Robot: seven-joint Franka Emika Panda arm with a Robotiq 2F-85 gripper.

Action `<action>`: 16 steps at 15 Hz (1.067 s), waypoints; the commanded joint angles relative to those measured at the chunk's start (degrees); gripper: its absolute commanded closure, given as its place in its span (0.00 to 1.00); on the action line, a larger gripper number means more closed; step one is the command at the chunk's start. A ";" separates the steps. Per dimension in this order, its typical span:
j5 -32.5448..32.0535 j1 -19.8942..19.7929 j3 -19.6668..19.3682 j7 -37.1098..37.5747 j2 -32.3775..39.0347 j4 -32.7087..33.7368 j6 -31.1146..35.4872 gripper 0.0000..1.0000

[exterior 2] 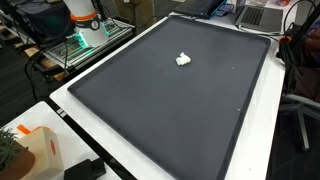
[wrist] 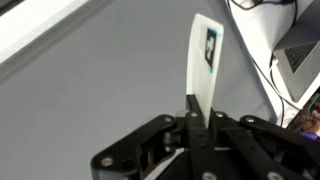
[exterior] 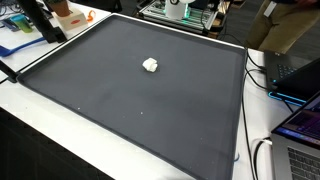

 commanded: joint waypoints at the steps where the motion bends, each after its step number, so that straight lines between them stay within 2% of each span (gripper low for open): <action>1: 2.37 1.32 -5.08 -6.41 -1.92 2.19 -13.64 0.99; 5: 5.23 -1.28 -8.54 -8.59 -1.13 7.25 -29.69 0.99; 9: 11.63 -4.77 -8.77 -3.89 1.11 11.87 -38.53 0.99; 10: 13.39 -5.75 -8.56 -2.84 1.55 12.59 -39.68 0.71; 11: 15.04 -6.92 -8.20 -1.62 1.64 12.62 -39.84 0.71; 13: 16.40 -8.98 -7.24 0.20 1.11 12.68 -37.98 0.57; 16: 12.31 -12.86 -4.90 0.10 -0.70 11.02 -30.81 0.34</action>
